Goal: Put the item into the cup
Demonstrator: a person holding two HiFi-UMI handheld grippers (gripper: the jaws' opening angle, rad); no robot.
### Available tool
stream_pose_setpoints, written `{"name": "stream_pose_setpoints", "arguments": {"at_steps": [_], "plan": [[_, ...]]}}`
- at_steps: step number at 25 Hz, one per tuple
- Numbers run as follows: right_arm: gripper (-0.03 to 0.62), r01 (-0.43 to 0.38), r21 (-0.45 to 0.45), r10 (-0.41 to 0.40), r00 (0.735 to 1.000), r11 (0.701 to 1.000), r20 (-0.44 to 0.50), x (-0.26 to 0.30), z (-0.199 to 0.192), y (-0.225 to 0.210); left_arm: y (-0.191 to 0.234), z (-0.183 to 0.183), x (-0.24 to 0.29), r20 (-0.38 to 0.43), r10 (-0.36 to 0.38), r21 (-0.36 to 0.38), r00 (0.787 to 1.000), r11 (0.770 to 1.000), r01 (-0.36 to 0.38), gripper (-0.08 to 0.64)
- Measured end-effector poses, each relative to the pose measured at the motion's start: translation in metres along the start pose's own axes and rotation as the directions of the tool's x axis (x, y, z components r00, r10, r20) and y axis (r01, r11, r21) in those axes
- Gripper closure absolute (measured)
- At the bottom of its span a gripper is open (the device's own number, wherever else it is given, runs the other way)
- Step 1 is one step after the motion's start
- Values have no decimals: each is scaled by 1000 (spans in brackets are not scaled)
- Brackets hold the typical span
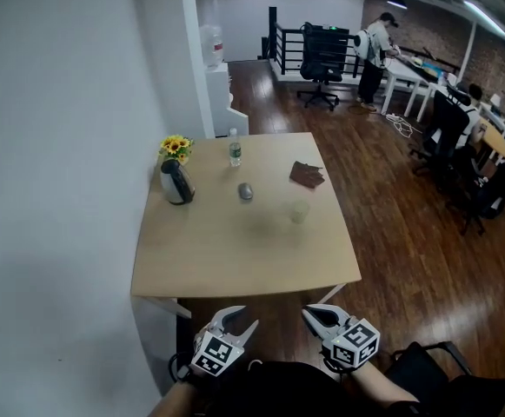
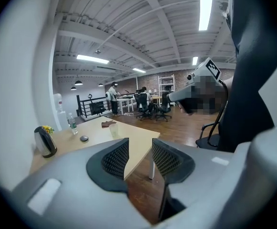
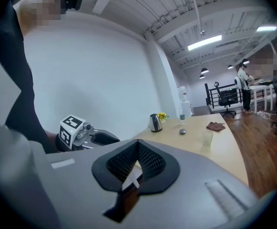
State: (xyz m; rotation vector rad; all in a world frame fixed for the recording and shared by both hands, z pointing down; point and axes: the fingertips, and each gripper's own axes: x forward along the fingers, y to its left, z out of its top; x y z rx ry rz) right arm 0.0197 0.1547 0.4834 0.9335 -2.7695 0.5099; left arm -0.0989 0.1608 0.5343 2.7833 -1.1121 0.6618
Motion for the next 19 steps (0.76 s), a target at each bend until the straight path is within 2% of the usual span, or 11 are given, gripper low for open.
{"name": "stream_pose_setpoints", "arguments": {"at_steps": [4,19], "plan": [[584,-23,-30,23,1000,999,10,-14,6,5,-11,9,-6,30,33,-41,999,999,-32,413],[584,-25,-27,26,999,999,32,-39,-4,3,-39,6,-2,5,34,-19,999,999,-34,414]]}}
